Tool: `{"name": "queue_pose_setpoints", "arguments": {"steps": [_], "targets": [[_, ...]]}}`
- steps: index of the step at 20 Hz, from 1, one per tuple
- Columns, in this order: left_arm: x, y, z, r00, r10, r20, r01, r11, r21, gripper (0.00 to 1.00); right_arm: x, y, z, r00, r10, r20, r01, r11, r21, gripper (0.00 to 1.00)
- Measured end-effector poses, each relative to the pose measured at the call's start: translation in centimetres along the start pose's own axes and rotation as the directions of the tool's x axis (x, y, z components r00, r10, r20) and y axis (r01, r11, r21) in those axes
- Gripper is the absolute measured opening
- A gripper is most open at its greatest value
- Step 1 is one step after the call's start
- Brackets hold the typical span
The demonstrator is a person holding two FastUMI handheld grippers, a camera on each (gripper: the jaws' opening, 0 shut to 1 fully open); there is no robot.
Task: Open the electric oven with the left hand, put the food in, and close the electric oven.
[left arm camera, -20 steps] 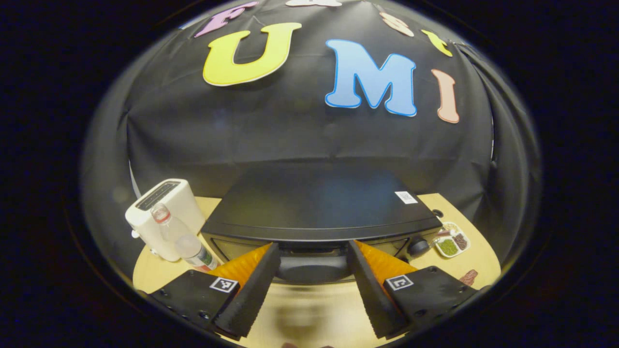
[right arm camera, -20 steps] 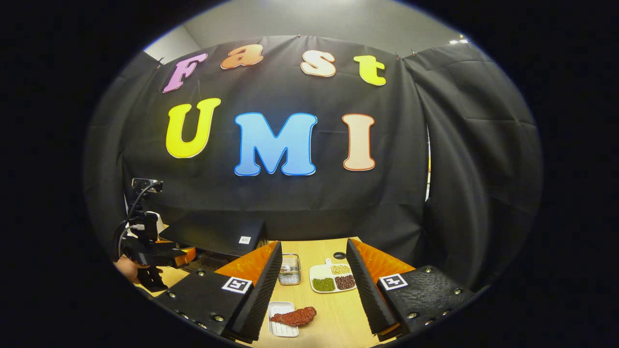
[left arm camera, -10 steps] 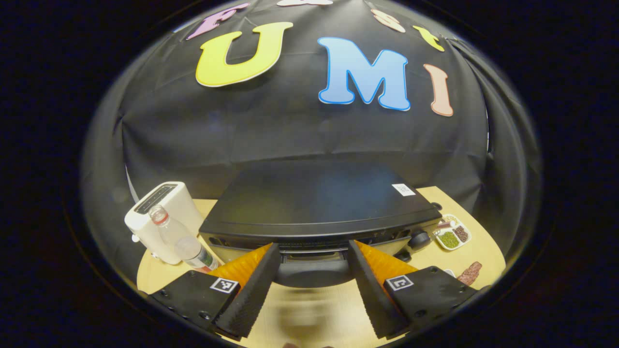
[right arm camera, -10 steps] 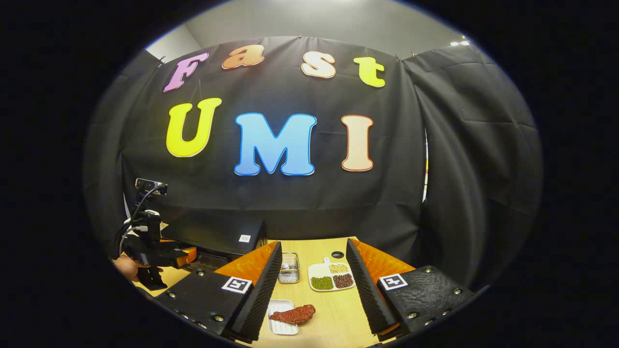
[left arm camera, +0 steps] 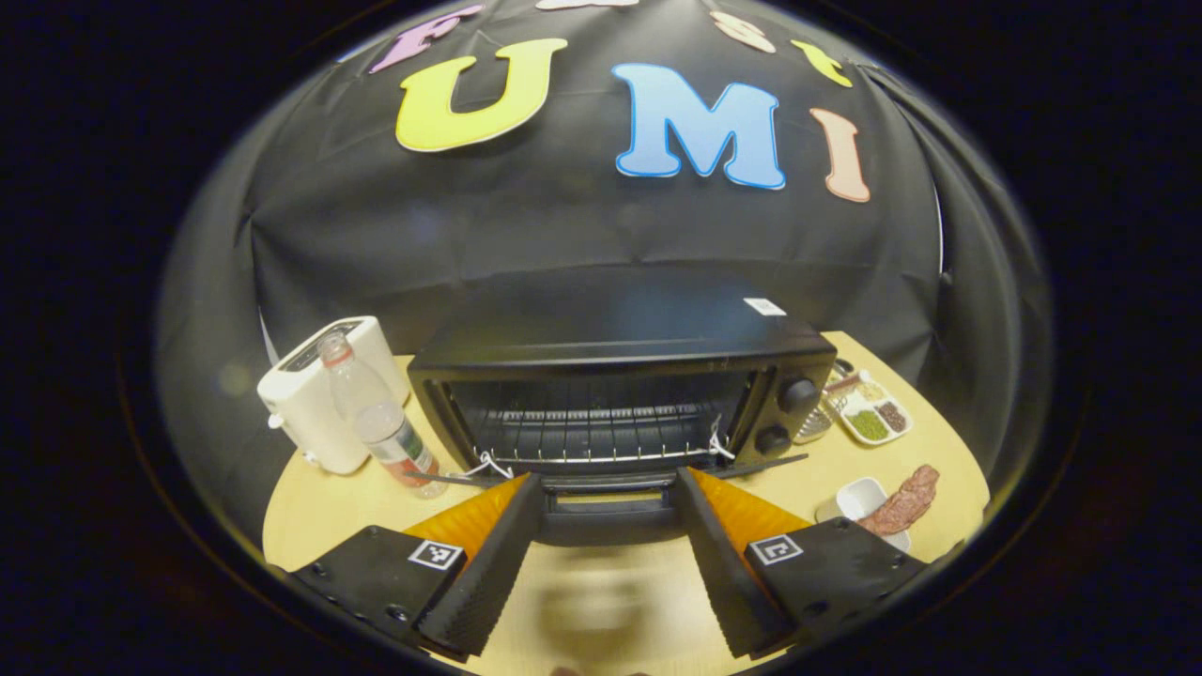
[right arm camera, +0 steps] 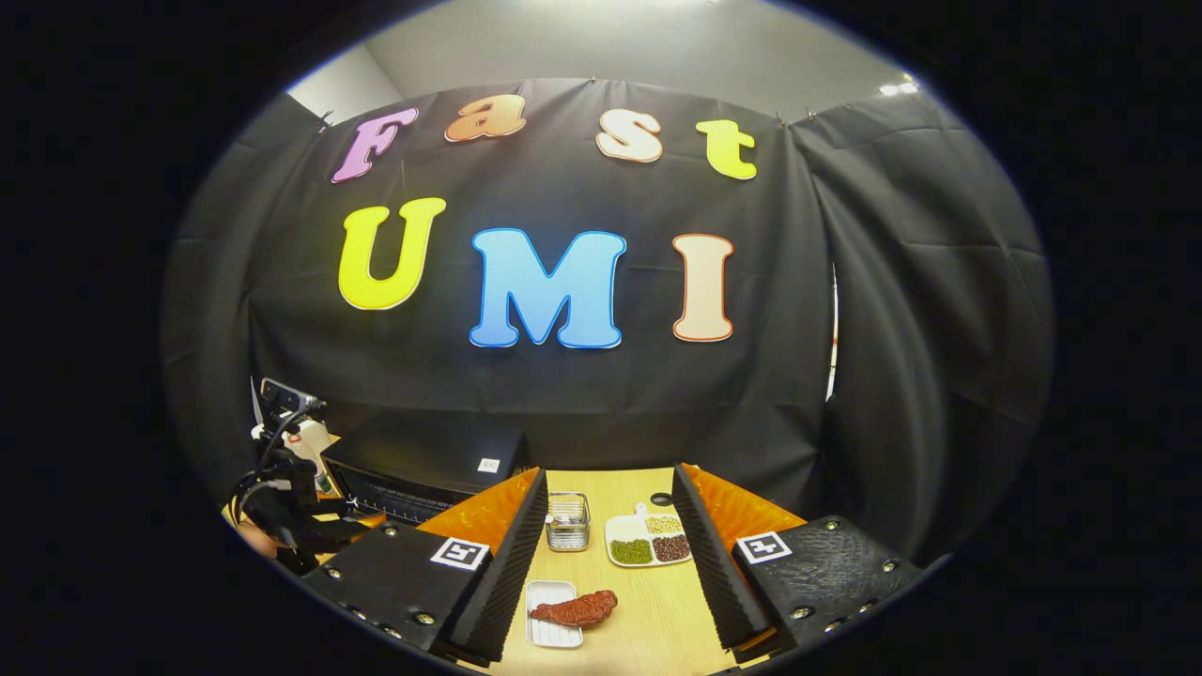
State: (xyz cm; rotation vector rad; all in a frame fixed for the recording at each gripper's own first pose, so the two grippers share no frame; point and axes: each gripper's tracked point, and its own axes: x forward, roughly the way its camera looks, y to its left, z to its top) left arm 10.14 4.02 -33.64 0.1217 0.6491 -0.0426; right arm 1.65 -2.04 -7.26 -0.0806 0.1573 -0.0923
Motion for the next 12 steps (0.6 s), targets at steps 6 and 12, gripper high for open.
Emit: {"name": "queue_pose_setpoints", "arguments": {"steps": [6, 12], "targets": [[-0.8, -0.3, -4.9, 0.996, -0.009, -0.089, 0.006, 0.999, -0.043, 0.95, -1.0, -0.7, -0.5, 1.0, -0.006, -0.012, 0.006, 1.0, -0.005, 0.81], [-0.5, 0.6, -7.5, 0.992, 0.005, -0.128, -0.01, 0.999, -0.036, 0.99, -1.2, -1.9, -0.8, 1.0, -0.024, -0.019, 0.023, 1.0, -0.014, 0.81]]}}
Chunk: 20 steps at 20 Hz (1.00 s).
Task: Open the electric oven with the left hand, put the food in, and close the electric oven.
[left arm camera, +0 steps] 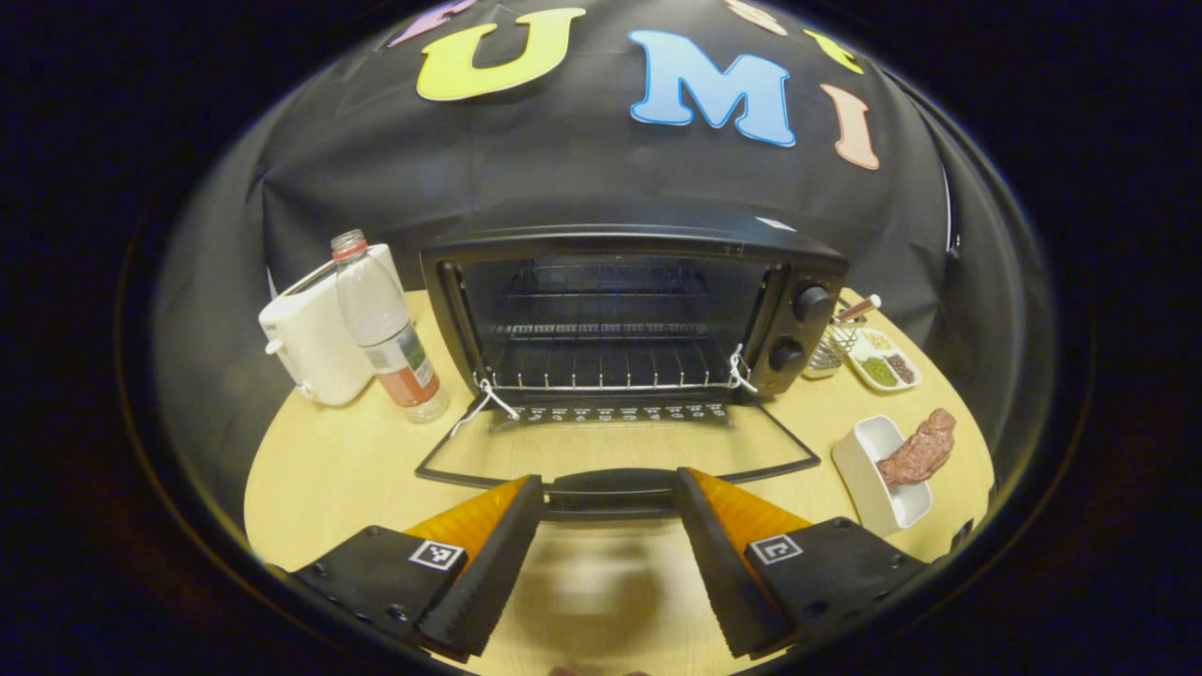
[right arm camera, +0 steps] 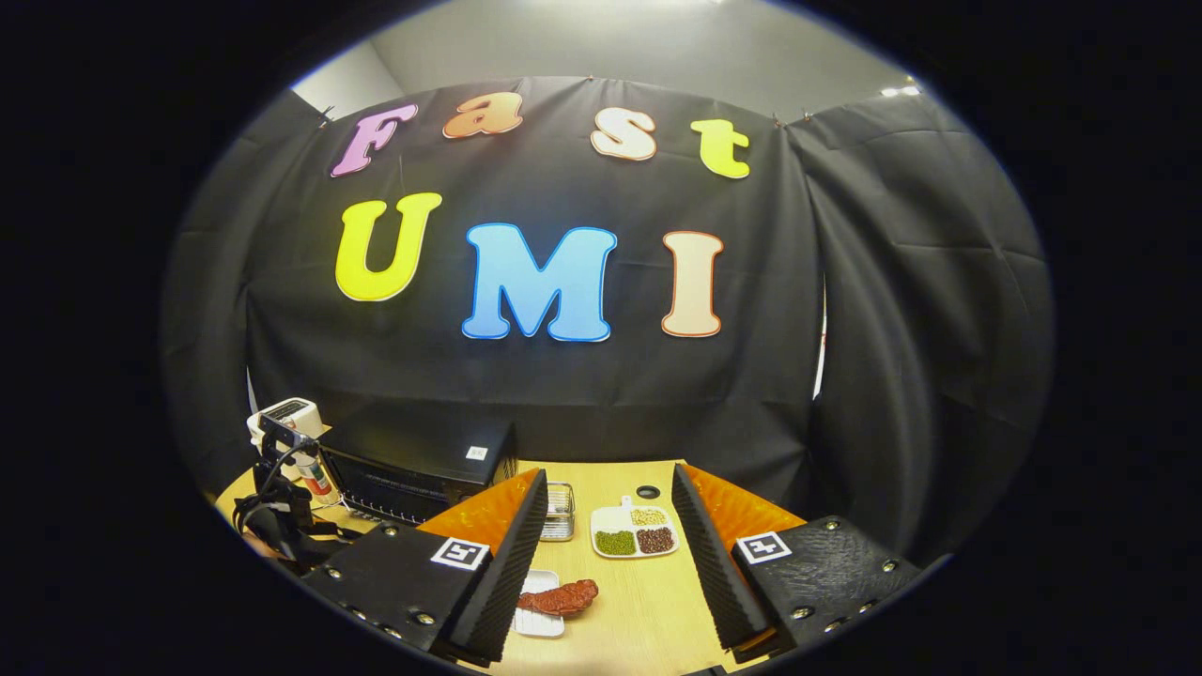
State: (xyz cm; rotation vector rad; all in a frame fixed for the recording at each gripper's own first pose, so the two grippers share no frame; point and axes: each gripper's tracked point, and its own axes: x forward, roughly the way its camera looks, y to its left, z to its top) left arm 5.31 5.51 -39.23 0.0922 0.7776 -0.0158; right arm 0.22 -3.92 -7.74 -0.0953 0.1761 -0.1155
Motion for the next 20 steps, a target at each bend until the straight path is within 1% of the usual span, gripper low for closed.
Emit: {"name": "queue_pose_setpoints", "arguments": {"steps": [1, 2, 5, 6, 8, 10, 11, 12, 13, 15, 18, 19, 20], "targets": [[0.0, 0.1, -0.6, 1.0, -0.002, -0.015, 0.002, 1.0, -0.002, 0.95, 0.0, -0.1, -0.2, 1.0, 0.0, -0.005, 0.0, 1.0, 0.005, 0.81], [0.1, 0.6, -0.7, 1.0, 0.011, -0.016, -0.011, 1.0, -0.001, 0.99, 0.0, 0.0, -0.2, 1.0, 0.002, -0.008, -0.002, 1.0, 0.011, 0.81], [-0.1, 1.1, -0.6, 1.0, 0.02, -0.006, -0.02, 1.0, -0.007, 0.99, 0.1, 0.0, -0.3, 1.0, 0.004, -0.01, -0.004, 1.0, 0.008, 0.81], [-0.2, 1.3, -0.3, 1.0, 0.023, 0.002, -0.023, 1.0, -0.008, 0.92, 0.2, 0.1, -0.3, 1.0, 0.008, -0.012, -0.008, 1.0, 0.005, 0.81], [-0.8, 1.5, 0.4, 0.999, 0.025, 0.02, -0.025, 1.0, -0.008, 0.93, 0.5, 0.0, -0.7, 1.0, 0.017, -0.018, -0.017, 1.0, 0.003, 0.81], [-2.0, 1.5, 2.0, 0.998, 0.026, 0.065, -0.026, 1.0, -0.007, 0.95, 0.9, 0.0, -1.1, 0.999, 0.034, -0.033, -0.033, 0.999, 0.023, 0.81], [-3.0, 1.5, 3.3, 0.995, 0.024, 0.099, -0.024, 1.0, -0.004, 0.99, 1.3, -0.1, -1.6, 0.998, 0.045, -0.044, -0.044, 0.998, 0.035, 0.81], [-4.2, 1.4, 4.7, 0.99, 0.023, 0.141, -0.023, 1.0, -0.001, 0.95, 1.6, -0.1, -2.1, 0.996, 0.062, -0.058, -0.059, 0.997, 0.051, 0.81], [-5.6, 1.2, 6.5, 0.982, 0.021, 0.188, -0.021, 1.0, -0.001, 0.99, 2.0, -0.2, -2.8, 0.994, 0.079, -0.077, -0.074, 0.995, 0.069, 0.81], [-8.8, 0.6, 10.4, 0.958, 0.014, 0.288, -0.013, 1.0, -0.006, 0.99, 3.0, -0.4, -4.6, 0.985, 0.11, -0.13, -0.096, 0.989, 0.111, 0.81], [-14.5, -0.5, 15.8, 0.903, 0.011, 0.43, 0.001, 1.0, -0.029, 0.99, 4.3, -1.1, -7.1, 0.972, 0.144, -0.186, -0.12, 0.984, 0.132, 0.81], [-16.3, -0.8, 17.4, 0.887, 0.014, 0.461, 0.003, 0.999, -0.036, 0.94, 4.7, -1.2, -7.9, 0.967, 0.156, -0.199, -0.132, 0.983, 0.128, 0.81], [-17.8, -1.1, 18.6, 0.873, 0.014, 0.487, 0.009, 0.999, -0.044, 0.99, 5.1, -1.3, -9.0, 0.961, 0.166, -0.22, -0.14, 0.982, 0.128, 0.81]]}}
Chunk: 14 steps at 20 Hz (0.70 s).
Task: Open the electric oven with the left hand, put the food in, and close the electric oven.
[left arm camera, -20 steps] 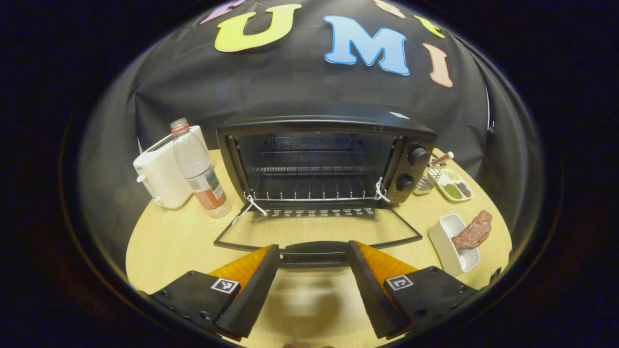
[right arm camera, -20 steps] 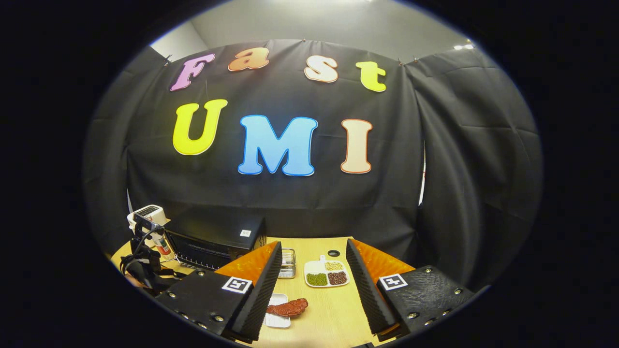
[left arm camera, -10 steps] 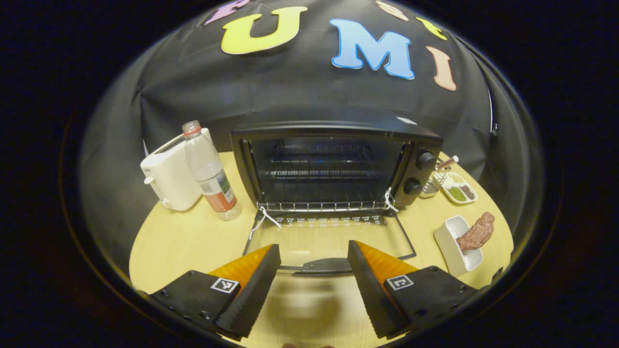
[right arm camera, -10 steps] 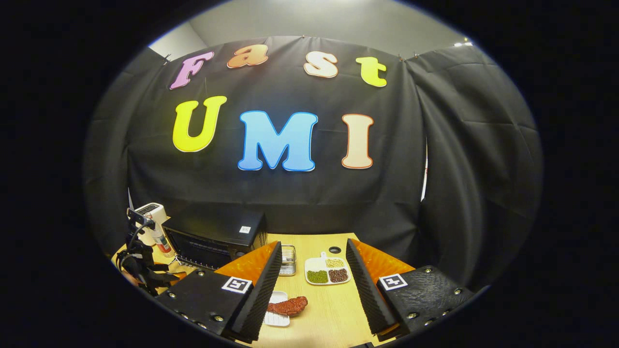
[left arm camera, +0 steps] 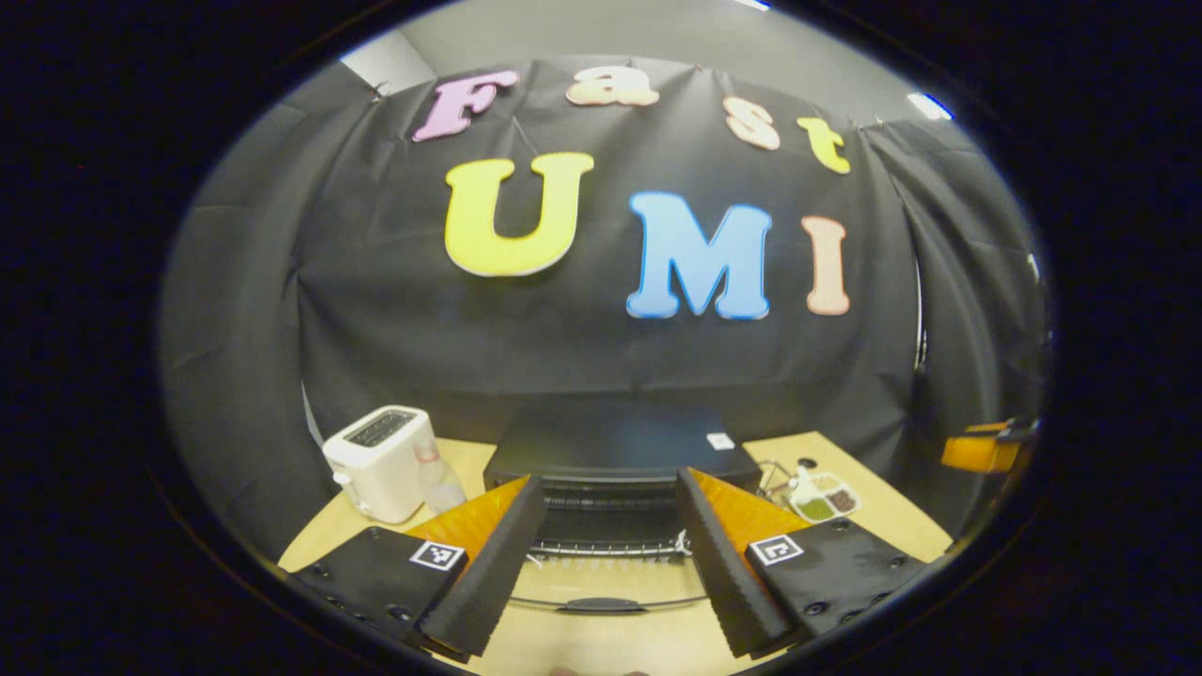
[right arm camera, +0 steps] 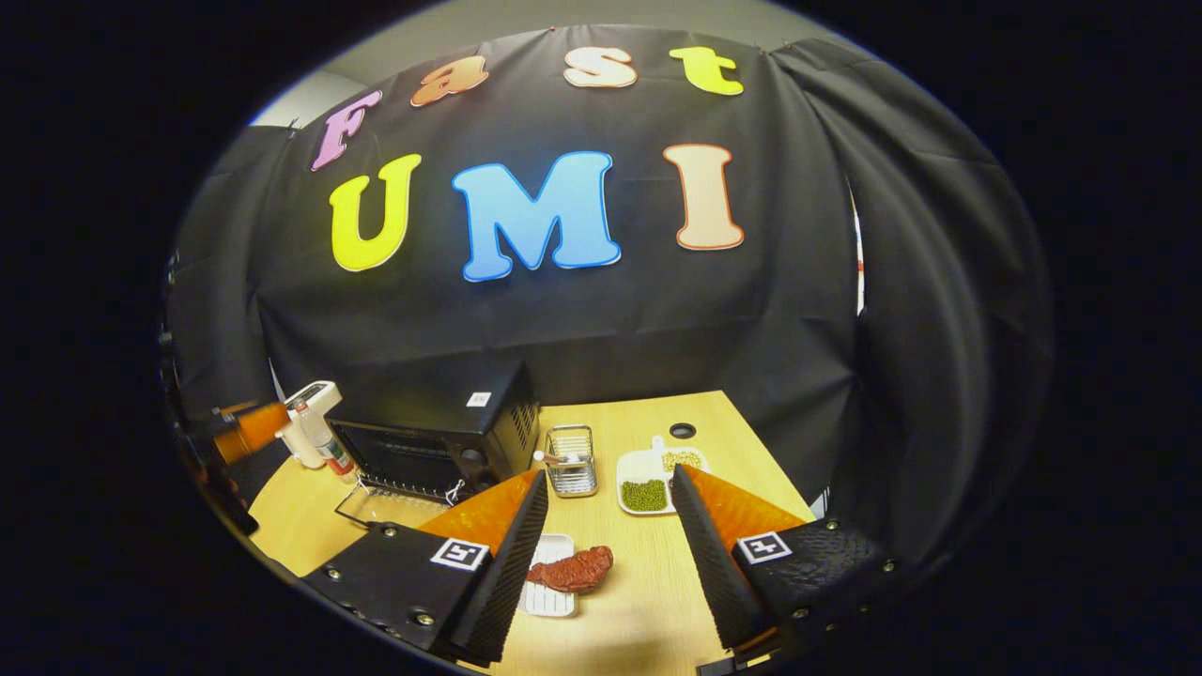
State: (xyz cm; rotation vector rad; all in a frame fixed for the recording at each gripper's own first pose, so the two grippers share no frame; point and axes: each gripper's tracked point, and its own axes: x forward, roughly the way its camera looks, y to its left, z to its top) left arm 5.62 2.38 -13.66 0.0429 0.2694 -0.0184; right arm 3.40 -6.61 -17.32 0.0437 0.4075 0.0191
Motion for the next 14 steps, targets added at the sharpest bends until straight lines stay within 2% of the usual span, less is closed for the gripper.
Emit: {"name": "queue_pose_setpoints", "arguments": {"steps": [1, 4, 6, 8, 9, 10, 12, 13, 14], "targets": [[-0.7, -0.5, 2.0, 0.999, -0.003, 0.039, 0.003, 1.0, -0.008, 0.9, 0.5, -0.4, -1.1, 1.0, 0.008, -0.024, -0.008, 1.0, 0.003, 0.81], [-2.3, -1.2, 6.5, 0.993, 0.004, 0.116, -0.004, 1.0, 0.006, 0.99, 2.3, -1.0, -4.6, 0.994, 0.045, -0.101, -0.039, 0.997, 0.062, 0.81], [-3.4, -1.6, 8.6, 0.99, 0.014, 0.142, -0.015, 1.0, 0.006, 0.99, 3.5, -1.1, -7.0, 0.984, 0.086, -0.159, -0.066, 0.99, 0.127, 0.81], [-4.5, -2.2, 10.3, 0.987, 0.02, 0.16, -0.014, 0.999, -0.038, 0.99, 4.9, -1.3, -9.5, 0.971, 0.119, -0.208, -0.085, 0.983, 0.164, 0.81], [-5.0, -2.3, 11.2, 0.984, 0.025, 0.175, -0.016, 0.998, -0.054, 0.99, 5.4, -1.2, -10.6, 0.963, 0.142, -0.229, -0.101, 0.978, 0.181, 0.82], [-5.5, -2.1, 11.9, 0.982, 0.034, 0.185, -0.024, 0.998, -0.061, 0.94, 6.0, -1.1, -11.7, 0.953, 0.171, -0.252, -0.121, 0.972, 0.202, 0.82], [-6.3, -1.9, 12.1, 0.98, 0.063, 0.188, -0.054, 0.997, -0.05, 0.98, 7.0, -0.6, -13.9, 0.924, 0.239, -0.297, -0.16, 0.95, 0.268, 0.82], [-6.3, -1.9, 11.9, 0.98, 0.078, 0.183, -0.072, 0.997, -0.042, 0.9, 7.5, -0.2, -15.0, 0.908, 0.274, -0.317, -0.175, 0.936, 0.307, 0.82], [-6.5, -1.9, 11.5, 0.98, 0.091, 0.174, -0.086, 0.996, -0.035, 0.92, 8.1, 0.1, -15.9, 0.893, 0.301, -0.333, -0.181, 0.92, 0.347, 0.82]]}}
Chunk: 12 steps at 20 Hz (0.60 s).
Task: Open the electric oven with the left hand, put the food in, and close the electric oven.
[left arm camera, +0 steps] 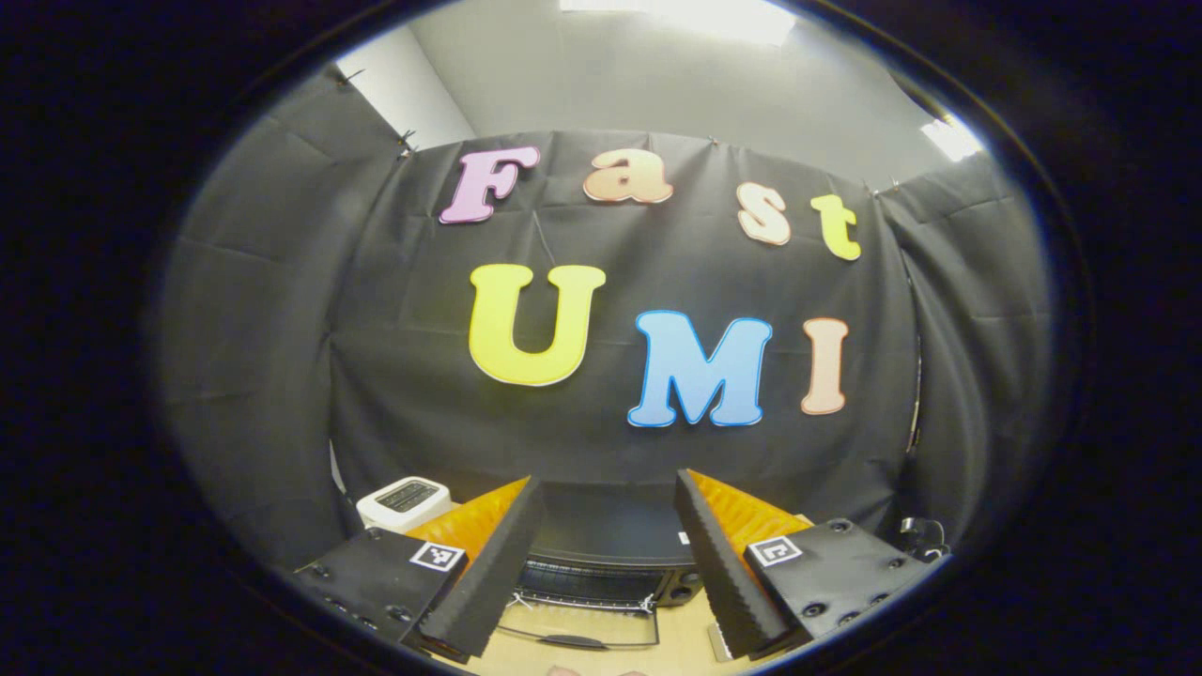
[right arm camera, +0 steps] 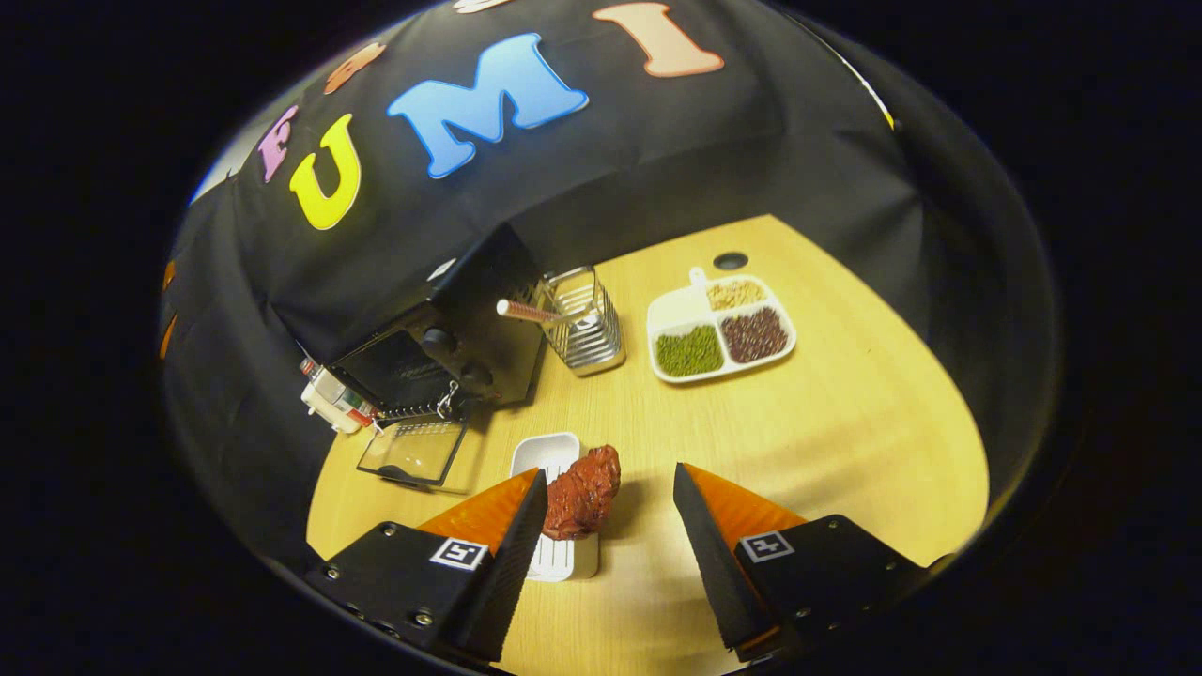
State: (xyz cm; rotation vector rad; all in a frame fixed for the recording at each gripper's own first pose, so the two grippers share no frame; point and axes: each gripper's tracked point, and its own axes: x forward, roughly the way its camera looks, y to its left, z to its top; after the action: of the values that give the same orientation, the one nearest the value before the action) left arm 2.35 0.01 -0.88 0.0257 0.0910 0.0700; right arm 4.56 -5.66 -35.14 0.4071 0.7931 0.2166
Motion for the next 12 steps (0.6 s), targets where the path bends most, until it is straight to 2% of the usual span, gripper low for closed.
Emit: {"name": "queue_pose_setpoints", "arguments": {"steps": [3, 6, 7, 9, 10, 11, 12], "targets": [[-1.0, -0.2, -1.0, 0.999, 0.029, -0.032, -0.029, 1.0, -0.002, 0.98, 2.1, 0.0, -1.5, 0.995, 0.072, -0.062, -0.065, 0.991, 0.113, 0.82], [-1.6, -0.2, -2.0, 0.996, 0.056, -0.069, -0.056, 0.998, -0.004, 0.98, 3.3, 1.2, -2.3, 0.982, 0.168, -0.089, -0.147, 0.967, 0.207, 0.82], [-2.0, -0.2, -2.0, 0.995, 0.062, -0.072, -0.062, 0.998, 0.001, 0.98, 3.0, 0.9, -1.9, 0.981, 0.174, -0.083, -0.15, 0.959, 0.24, 0.69], [-2.6, 0.3, -1.9, 0.994, 0.079, -0.074, -0.078, 0.997, 0.018, 0.91, 3.3, 2.3, -2.1, 0.968, 0.241, -0.076, -0.209, 0.932, 0.297, 0.43], [-2.8, 0.5, -1.8, 0.994, 0.082, -0.073, -0.08, 0.997, 0.023, 0.98, 3.1, 2.9, -1.9, 0.96, 0.271, -0.068, -0.238, 0.921, 0.307, 0.43], [-2.8, 0.7, -1.8, 0.994, 0.083, -0.073, -0.081, 0.996, 0.025, 0.98, 2.9, 2.0, -1.7, 0.966, 0.252, -0.062, -0.225, 0.932, 0.284, 0.43], [-2.7, 0.8, -1.8, 0.994, 0.082, -0.073, -0.08, 0.997, 0.024, 0.98, 1.5, 1.2, -0.1, 0.965, 0.253, -0.063, -0.218, 0.916, 0.336, 0.43]]}}
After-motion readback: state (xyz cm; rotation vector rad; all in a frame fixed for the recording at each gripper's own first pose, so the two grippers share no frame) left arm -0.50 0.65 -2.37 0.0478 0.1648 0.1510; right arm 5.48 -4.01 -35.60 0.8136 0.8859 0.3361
